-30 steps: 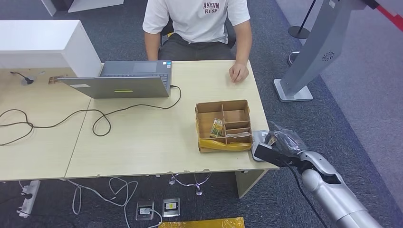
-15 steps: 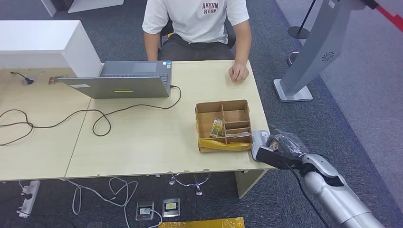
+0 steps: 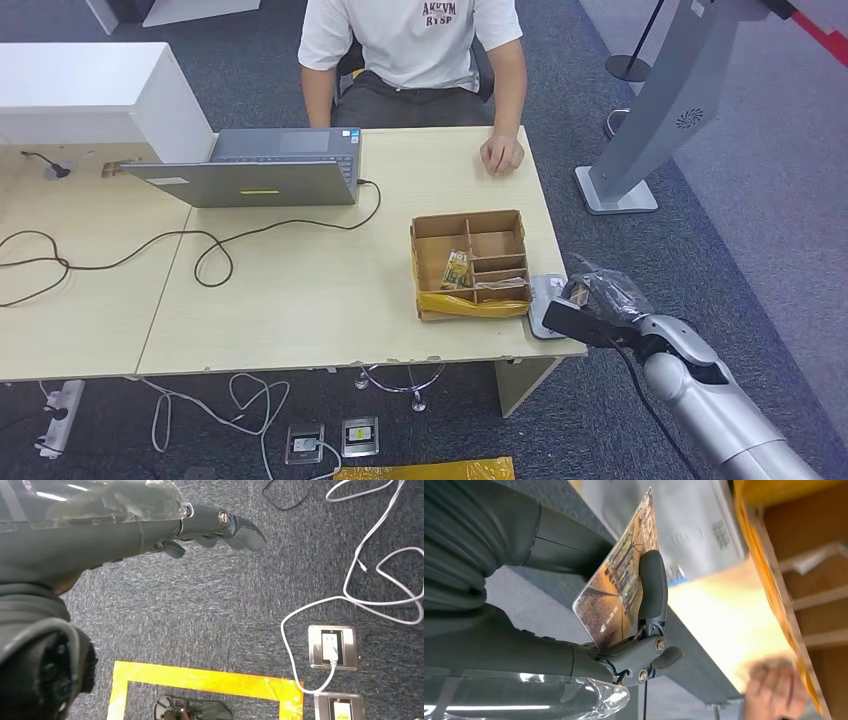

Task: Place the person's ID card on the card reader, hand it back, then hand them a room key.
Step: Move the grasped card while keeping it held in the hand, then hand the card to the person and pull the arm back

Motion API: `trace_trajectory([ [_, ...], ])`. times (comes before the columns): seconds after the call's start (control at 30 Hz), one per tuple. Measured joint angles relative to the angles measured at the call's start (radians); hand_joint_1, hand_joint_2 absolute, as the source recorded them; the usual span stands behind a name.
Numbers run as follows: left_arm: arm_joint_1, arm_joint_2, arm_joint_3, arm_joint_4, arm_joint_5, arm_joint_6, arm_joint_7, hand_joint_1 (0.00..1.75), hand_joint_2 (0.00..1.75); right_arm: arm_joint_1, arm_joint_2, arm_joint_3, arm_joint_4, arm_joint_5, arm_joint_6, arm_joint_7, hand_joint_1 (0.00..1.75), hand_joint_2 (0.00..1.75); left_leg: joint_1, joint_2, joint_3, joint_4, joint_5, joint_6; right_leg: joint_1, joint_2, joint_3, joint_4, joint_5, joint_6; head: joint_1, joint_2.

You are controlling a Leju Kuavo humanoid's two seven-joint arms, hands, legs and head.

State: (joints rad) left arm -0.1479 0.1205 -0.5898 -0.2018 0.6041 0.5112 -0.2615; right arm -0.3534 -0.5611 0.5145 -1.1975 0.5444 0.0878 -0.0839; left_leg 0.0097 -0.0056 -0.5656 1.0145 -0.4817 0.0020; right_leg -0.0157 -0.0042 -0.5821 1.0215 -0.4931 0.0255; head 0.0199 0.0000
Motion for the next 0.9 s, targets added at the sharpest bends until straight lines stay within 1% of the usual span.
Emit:
trace_trajectory([
  [0.17,-0.001,0.000,-0.002,0.000,-0.002,0.010,-0.017,0.00,0.00,-0.080,-0.001,-0.015,0.004,0.035,0.006,-0.033,1.75,1.75,0.000,0.000,0.000,0.000,0.000,0.000,0.000,0.000,0.000,0.000,0.000,0.000,0.000,0.000],
  [0.3,-0.002,-0.001,-0.002,0.000,-0.002,0.014,-0.028,0.00,0.00,-0.166,-0.001,-0.026,0.016,0.074,0.008,-0.072,1.75,1.75,0.000,0.000,0.000,0.000,0.000,0.000,0.000,0.000,0.000,0.000,0.000,0.000,0.000,0.000],
  [0.5,-0.003,-0.001,-0.007,0.000,-0.003,0.019,-0.048,0.00,0.00,-0.351,0.003,-0.034,0.079,0.118,0.009,-0.150,1.75,1.75,0.000,0.000,-0.001,0.000,0.000,0.000,0.000,0.000,-0.001,0.000,0.000,0.000,0.000,0.000],
  [0.63,-0.004,-0.002,-0.018,0.000,-0.015,0.017,-0.063,0.00,0.00,-0.468,0.012,-0.028,0.133,0.140,-0.009,-0.188,1.75,1.75,0.000,-0.001,-0.002,0.000,0.000,0.000,0.000,-0.001,-0.001,0.001,0.000,0.000,0.000,0.000],
  [0.73,-0.006,-0.001,-0.026,0.000,-0.025,0.014,-0.068,0.00,0.00,-0.555,0.031,-0.018,0.194,0.156,-0.021,-0.219,1.75,1.75,0.000,-0.001,-0.002,0.000,0.000,0.000,0.000,-0.001,-0.001,0.001,0.000,0.000,0.000,0.000],
  [0.9,-0.014,-0.001,-0.042,-0.001,-0.034,0.010,-0.068,0.00,0.00,-0.672,0.100,0.012,0.327,0.187,-0.036,-0.264,1.75,1.75,0.001,-0.002,-0.003,0.000,0.001,-0.001,0.000,-0.002,-0.001,0.002,0.000,0.000,0.000,0.000],
])
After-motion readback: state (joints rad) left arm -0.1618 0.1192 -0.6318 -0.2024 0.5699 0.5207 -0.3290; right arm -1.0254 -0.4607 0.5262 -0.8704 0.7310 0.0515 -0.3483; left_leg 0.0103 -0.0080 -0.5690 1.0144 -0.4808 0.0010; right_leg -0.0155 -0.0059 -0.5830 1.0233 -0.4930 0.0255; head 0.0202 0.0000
